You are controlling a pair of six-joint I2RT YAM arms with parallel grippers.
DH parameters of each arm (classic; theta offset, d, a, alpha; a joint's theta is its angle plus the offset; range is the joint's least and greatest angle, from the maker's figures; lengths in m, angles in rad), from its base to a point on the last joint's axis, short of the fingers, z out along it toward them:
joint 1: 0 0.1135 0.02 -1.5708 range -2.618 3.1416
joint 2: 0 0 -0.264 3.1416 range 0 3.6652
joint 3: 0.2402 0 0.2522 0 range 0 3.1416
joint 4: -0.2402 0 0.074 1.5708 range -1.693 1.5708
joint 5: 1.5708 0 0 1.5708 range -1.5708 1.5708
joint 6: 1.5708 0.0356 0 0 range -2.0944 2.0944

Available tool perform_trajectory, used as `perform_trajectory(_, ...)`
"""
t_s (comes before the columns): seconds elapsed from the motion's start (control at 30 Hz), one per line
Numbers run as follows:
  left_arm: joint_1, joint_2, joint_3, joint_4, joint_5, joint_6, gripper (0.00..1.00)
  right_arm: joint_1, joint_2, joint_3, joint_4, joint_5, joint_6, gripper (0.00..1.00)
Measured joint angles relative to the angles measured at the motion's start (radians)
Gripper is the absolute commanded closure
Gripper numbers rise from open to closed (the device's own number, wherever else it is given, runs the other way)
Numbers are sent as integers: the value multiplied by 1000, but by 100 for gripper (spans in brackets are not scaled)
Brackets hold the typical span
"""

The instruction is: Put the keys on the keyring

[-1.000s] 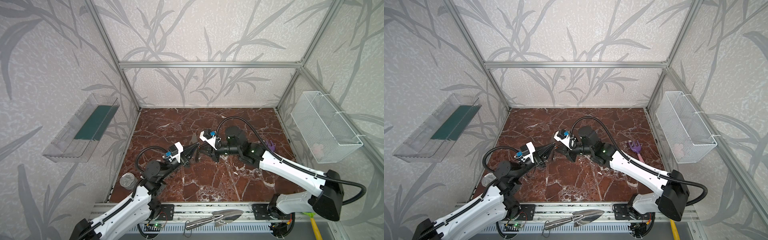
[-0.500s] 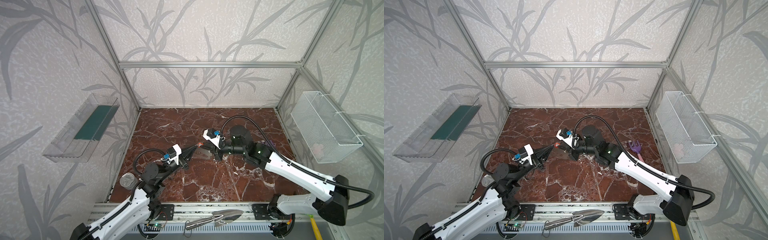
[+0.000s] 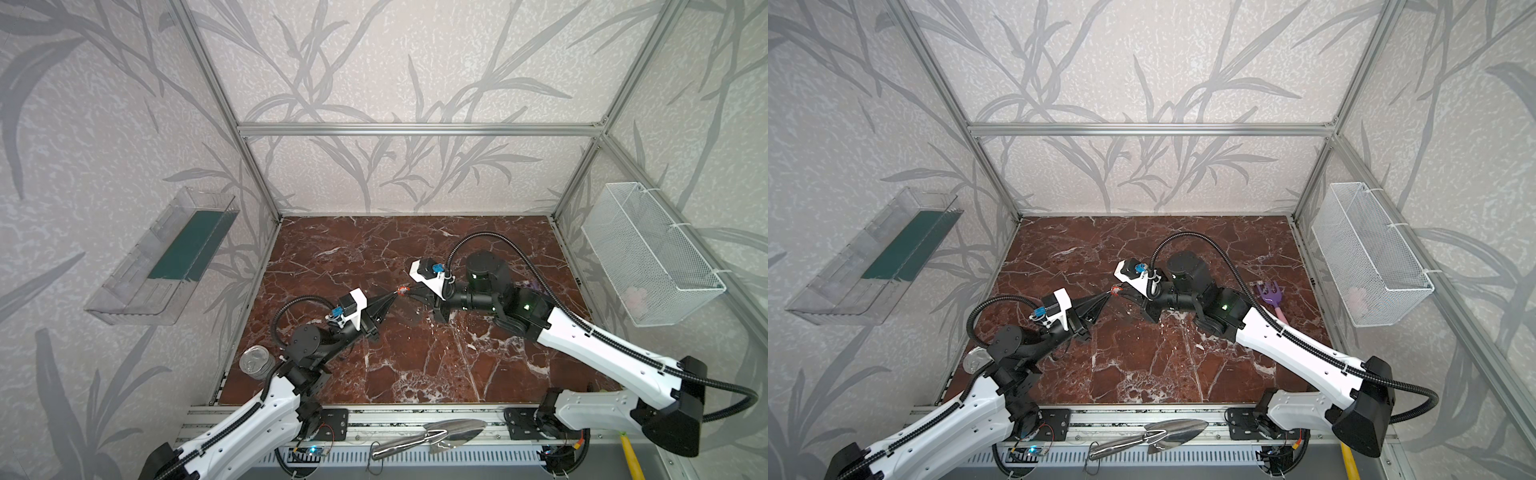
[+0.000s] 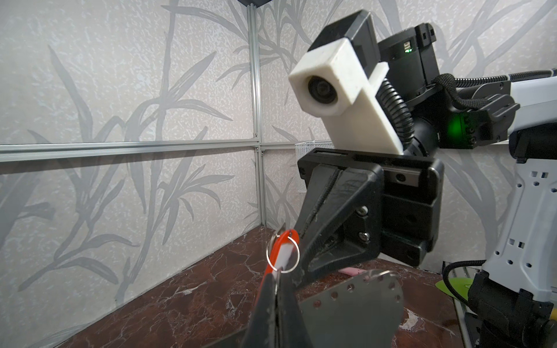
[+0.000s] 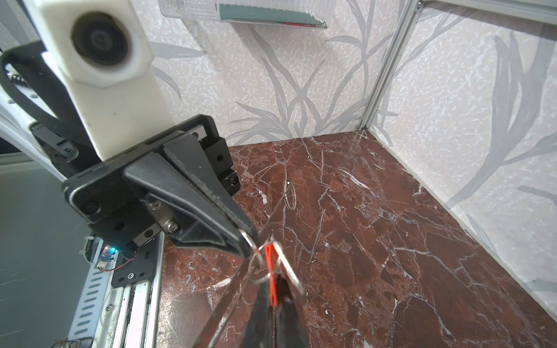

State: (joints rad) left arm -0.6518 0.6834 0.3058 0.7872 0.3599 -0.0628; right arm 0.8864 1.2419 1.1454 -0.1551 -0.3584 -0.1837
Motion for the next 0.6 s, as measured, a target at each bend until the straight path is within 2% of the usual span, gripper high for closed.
perform_trajectory(0.1,0,0,0,-14,-16,0,71,0,-13,0,2,14,1,100)
perform_trajectory(0.2,0,-1,0,-17,-33,0,67,0,-31,0,13,34,4,100)
perform_trajectory(0.6,0,-1,0,-55,-68,24,61,0,-57,0,53,163,34,100)
